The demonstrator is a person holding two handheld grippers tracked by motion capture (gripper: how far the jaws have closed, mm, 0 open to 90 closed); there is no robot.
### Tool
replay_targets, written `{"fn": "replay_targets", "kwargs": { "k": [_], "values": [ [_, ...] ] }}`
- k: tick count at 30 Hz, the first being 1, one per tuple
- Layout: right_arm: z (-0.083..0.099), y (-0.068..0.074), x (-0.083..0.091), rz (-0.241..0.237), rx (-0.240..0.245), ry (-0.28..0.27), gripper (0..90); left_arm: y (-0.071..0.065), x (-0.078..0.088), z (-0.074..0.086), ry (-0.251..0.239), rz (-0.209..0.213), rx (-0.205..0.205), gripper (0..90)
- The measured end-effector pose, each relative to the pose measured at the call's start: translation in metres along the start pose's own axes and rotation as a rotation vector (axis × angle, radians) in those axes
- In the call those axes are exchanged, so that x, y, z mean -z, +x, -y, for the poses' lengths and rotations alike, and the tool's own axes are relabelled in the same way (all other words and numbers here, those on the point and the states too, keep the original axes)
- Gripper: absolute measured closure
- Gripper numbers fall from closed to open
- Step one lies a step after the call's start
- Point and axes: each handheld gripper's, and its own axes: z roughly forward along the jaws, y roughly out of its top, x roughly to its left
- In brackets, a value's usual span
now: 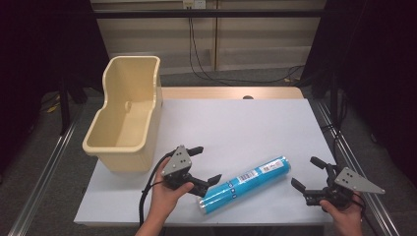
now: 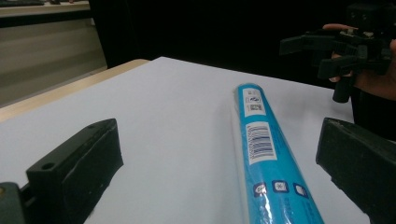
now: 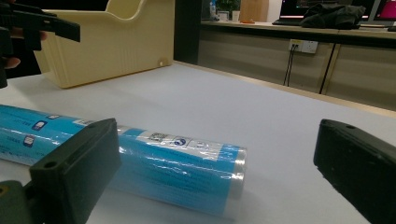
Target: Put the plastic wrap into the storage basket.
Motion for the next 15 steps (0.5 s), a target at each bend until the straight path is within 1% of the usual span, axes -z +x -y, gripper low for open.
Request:
{"fn": "replay_targets", "kwargs": {
  "k": [4,5,7,8,9,11,15],
  "values": [
    [0.0,0.0,0.0,0.0,0.0,-0.001,0.0,-0.002,-0.011,-0.004,0.027,0.014,0.005,0.0],
    [0.0,0.0,0.0,0.0,0.0,-0.001,0.0,-0.002,-0.014,-0.005,0.036,0.026,0.004,0.0],
    [0.0,0.0,0.0,0.0,0.0,-0.001,0.0,-0.003,-0.019,-0.007,0.054,0.036,0.009,0.0],
    [0.0,0.0,0.0,-0.001,0.0,0.0,0.0,-0.004,-0.024,-0.009,0.075,0.046,0.011,0.0],
    [0.0,0.0,0.0,-0.001,0.0,0.0,0.0,-0.004,-0.024,-0.009,0.075,0.046,0.011,0.0],
    [0.0,0.0,0.0,-0.002,0.0,0.001,0.0,-0.004,-0.029,-0.012,0.095,0.06,0.01,0.0],
    [0.0,0.0,0.0,-0.002,0.001,0.003,0.0,-0.007,-0.041,-0.015,0.151,0.085,0.009,0.0]
  ]
}}
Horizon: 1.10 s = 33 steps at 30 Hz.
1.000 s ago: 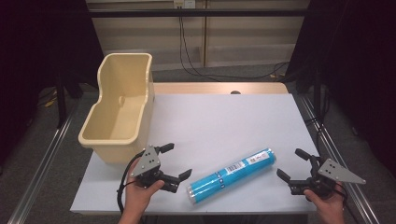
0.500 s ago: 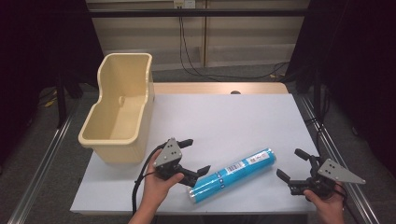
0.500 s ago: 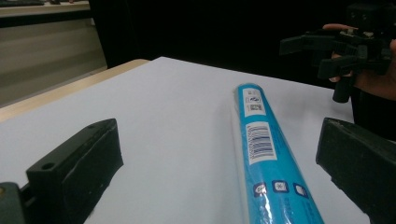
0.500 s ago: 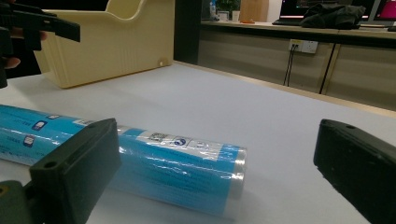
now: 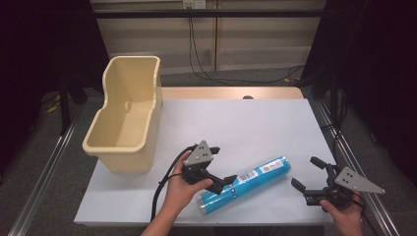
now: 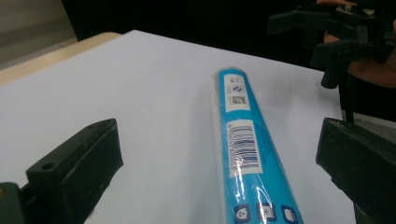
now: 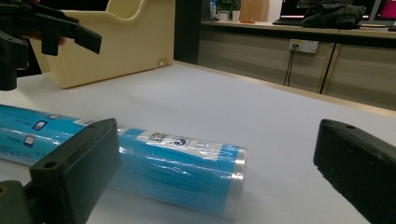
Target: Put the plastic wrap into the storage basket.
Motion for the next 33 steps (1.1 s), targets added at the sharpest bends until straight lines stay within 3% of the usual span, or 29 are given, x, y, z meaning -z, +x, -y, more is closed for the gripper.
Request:
{"fn": "replay_targets", "kwargs": {
  "k": [8,11,15,20,33],
  "values": [
    [0.0,0.0,0.0,0.0,-0.001,0.003,0.0,-0.006,-0.021,-0.012,0.137,0.038,0.017,0.0],
    [0.001,-0.001,0.0,-0.001,0.0,0.003,0.0,-0.01,-0.03,-0.016,0.221,0.036,0.021,0.0],
    [0.001,-0.001,0.0,-0.001,-0.001,0.003,0.0,-0.009,-0.04,-0.02,0.283,0.029,0.061,0.0],
    [0.001,-0.001,0.0,-0.001,-0.002,0.002,0.0,-0.007,-0.049,-0.024,0.35,0.031,0.081,0.0],
    [0.001,-0.001,0.0,-0.001,-0.01,0.006,0.0,-0.008,-0.071,-0.027,0.506,0.045,0.057,0.4]
  ]
}}
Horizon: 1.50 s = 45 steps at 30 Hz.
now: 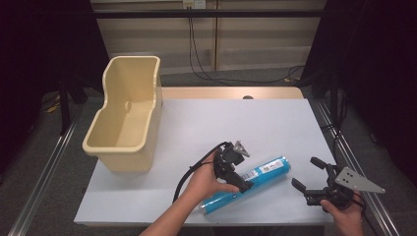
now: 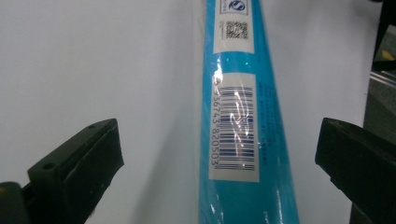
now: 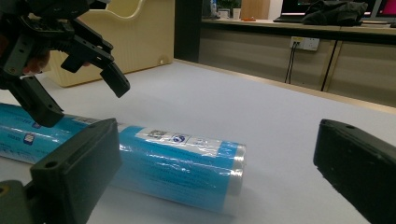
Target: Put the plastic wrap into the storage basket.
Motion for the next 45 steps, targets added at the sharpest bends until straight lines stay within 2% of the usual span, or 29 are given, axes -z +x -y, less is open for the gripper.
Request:
{"fn": "replay_targets", "kwargs": {
  "k": [6,12,14,16,18,23,28,39,45],
  "values": [
    [0.0,-0.001,0.0,-0.001,0.005,0.003,0.0,-0.001,-0.008,-0.001,0.049,0.01,0.0,0.8],
    [0.0,0.0,0.0,-0.002,0.004,0.006,0.0,0.001,-0.014,-0.002,0.081,0.013,0.032,1.6],
    [0.0,0.0,0.0,-0.001,0.005,0.007,0.0,0.002,-0.015,-0.002,0.097,0.013,0.024,2.0],
    [0.0,-0.001,0.0,-0.001,0.007,0.008,0.0,0.001,-0.016,-0.003,0.105,0.014,0.032,2.2],
    [0.0,-0.001,0.0,-0.001,0.006,0.008,0.0,0.001,-0.017,-0.003,0.128,0.009,0.016,2.2],
    [0.0,-0.001,0.0,-0.001,0.007,0.009,0.0,0.0,-0.021,-0.006,0.139,0.008,0.023,3.1],
    [0.0,-0.002,0.0,0.001,0.01,0.007,0.0,-0.002,-0.025,-0.008,0.17,0.005,0.001,3.9],
    [0.0,-0.002,0.001,0.005,0.006,0.004,0.0,-0.004,-0.032,-0.01,0.196,-0.004,0.001,5.5],
    [0.0,-0.002,0.001,0.003,0.009,0.005,0.0,-0.008,-0.038,-0.01,0.218,-0.004,-0.005,10.2]
  ]
}}
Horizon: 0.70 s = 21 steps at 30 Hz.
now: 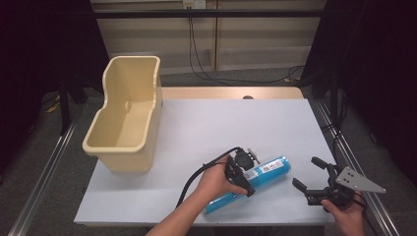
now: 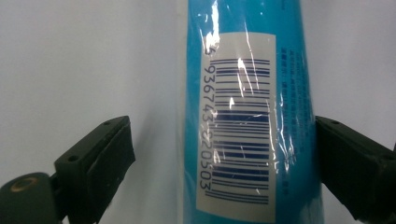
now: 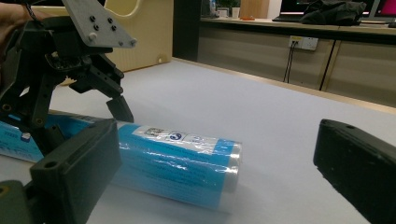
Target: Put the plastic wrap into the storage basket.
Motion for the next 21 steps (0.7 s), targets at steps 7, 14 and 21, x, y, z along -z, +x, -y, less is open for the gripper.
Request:
{"fn": "replay_targets", "kwargs": {
  "k": [7,14,21],
  "values": [
    [0.0,-0.001,0.001,0.0,-0.001,0.001,0.0,-0.001,-0.005,-0.003,0.036,0.055,0.028,29.2],
    [0.0,-0.001,0.001,0.001,0.001,0.001,0.0,-0.003,-0.011,-0.007,0.075,0.054,0.052,28.1],
    [0.0,-0.001,0.001,0.001,0.001,0.004,0.0,-0.012,-0.011,-0.011,0.108,0.007,0.035,31.9]
  ]
}}
